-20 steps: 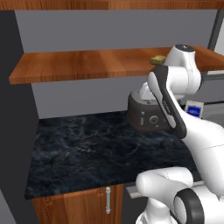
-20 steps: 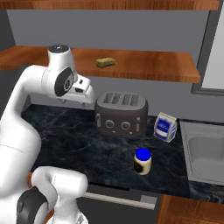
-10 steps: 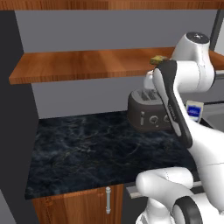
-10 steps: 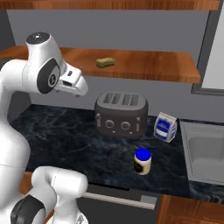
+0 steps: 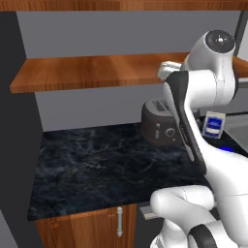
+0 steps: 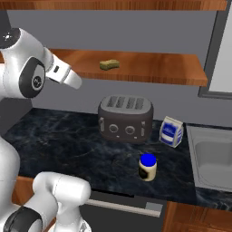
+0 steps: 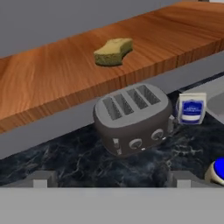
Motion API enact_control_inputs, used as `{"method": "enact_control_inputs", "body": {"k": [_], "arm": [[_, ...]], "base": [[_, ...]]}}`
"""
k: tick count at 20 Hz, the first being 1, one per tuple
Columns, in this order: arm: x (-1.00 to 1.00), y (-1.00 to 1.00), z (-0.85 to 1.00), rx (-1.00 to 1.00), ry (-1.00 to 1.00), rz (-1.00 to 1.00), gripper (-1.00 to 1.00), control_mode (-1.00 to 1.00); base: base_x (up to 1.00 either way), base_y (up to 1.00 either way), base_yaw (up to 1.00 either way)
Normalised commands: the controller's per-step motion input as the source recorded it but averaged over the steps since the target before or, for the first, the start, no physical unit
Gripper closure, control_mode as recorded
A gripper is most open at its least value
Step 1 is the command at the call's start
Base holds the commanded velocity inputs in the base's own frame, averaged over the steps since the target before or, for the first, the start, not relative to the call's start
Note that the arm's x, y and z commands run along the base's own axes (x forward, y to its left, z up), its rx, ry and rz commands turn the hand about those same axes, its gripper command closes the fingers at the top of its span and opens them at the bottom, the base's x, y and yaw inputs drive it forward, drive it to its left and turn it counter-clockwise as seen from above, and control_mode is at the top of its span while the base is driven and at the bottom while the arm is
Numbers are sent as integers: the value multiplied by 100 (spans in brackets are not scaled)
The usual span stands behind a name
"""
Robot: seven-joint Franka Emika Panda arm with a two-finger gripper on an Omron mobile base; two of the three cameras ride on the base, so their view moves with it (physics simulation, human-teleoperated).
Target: Open the cabinet. Pick the sponge and place it next to the sink. Then close the cabinet.
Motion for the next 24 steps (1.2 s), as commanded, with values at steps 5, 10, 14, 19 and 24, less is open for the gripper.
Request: {"method": "enact_control_inputs", "body": {"k": [5,10,14,19,24], "arm": [[0,3,57,0,-6,-10,-100,-100],[0,-1,47,0,8,0,-100,-100],[14,-3,38,0,4,2,-100,-100],[41,-10,-1,0,1,8,-100,-100],[39,-9,-39,0,0,5,-100,-100]], "base": [[0,0,0],[0,0,0],[0,0,0],[0,0,0],[0,0,0]]}}
